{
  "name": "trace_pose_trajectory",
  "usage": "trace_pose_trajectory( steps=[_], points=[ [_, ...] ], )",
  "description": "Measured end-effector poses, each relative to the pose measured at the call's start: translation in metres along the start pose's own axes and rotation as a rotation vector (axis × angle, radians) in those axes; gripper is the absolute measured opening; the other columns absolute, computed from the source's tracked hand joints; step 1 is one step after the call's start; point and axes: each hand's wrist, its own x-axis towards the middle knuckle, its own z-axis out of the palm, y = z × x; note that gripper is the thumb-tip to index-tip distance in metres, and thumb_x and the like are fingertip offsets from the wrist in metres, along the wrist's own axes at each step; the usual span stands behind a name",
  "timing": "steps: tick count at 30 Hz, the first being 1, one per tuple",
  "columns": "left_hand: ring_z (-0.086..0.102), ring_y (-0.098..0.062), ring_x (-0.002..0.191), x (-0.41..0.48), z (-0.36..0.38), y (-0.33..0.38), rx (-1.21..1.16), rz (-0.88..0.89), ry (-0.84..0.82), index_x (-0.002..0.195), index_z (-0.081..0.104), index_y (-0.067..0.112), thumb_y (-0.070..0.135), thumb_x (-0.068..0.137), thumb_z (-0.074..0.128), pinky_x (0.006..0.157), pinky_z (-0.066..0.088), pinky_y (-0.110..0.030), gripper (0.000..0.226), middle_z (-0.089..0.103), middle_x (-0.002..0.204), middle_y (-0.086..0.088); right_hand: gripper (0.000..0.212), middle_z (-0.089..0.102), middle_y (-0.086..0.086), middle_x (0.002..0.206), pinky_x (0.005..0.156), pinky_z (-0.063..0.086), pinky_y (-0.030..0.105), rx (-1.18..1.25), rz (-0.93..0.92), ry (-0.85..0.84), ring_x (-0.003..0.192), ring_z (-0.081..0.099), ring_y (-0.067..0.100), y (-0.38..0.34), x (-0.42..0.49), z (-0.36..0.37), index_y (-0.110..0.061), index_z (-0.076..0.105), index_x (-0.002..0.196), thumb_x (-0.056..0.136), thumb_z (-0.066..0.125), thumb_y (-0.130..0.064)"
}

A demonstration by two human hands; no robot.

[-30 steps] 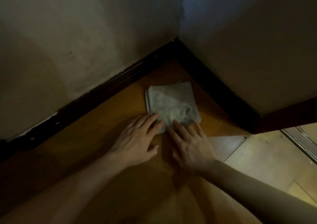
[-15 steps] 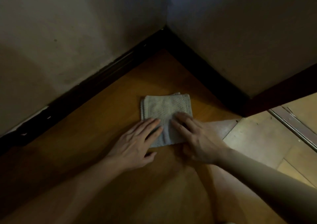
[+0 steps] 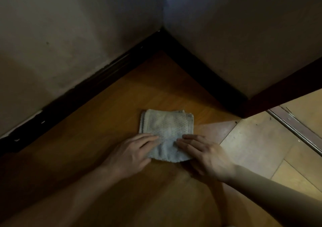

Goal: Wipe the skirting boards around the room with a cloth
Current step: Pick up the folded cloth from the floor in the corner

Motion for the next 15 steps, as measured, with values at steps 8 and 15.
trace_pose_trajectory(
  steps=[8, 15],
  points=[
    [0.059, -0.002, 0.065, -0.004, -0.003, 0.010, -0.317, -0.280, 0.112, 0.101, 0.069, 0.017, 0.020, 0.096, 0.063, 0.058, 0.045, -0.013, 0.008, 0.066, 0.077, 0.009, 0.040, 0.060, -0.010, 0.120, 0.086, 0.050, 0.016, 0.332, 0.224, 0.159, 0.107, 0.059, 0.003, -0.009, 0.002, -0.007, -0.030, 0.049, 0.134, 0.095, 0.055, -0.035],
    [0.070, -0.021, 0.083, 0.012, -0.006, 0.001, -0.660, -0.681, 0.200, 0.093, 0.068, 0.012, 0.027, 0.098, 0.063, 0.075, 0.058, -0.050, 0.016, 0.072, 0.088, -0.005, 0.033, 0.065, -0.005, 0.095, 0.062, 0.057, 0.032, 0.456, 0.457, 0.130, 0.079, 0.066, 0.008, 0.009, 0.053, -0.031, -0.020, 0.057, 0.113, 0.093, 0.054, -0.045]
  ],
)
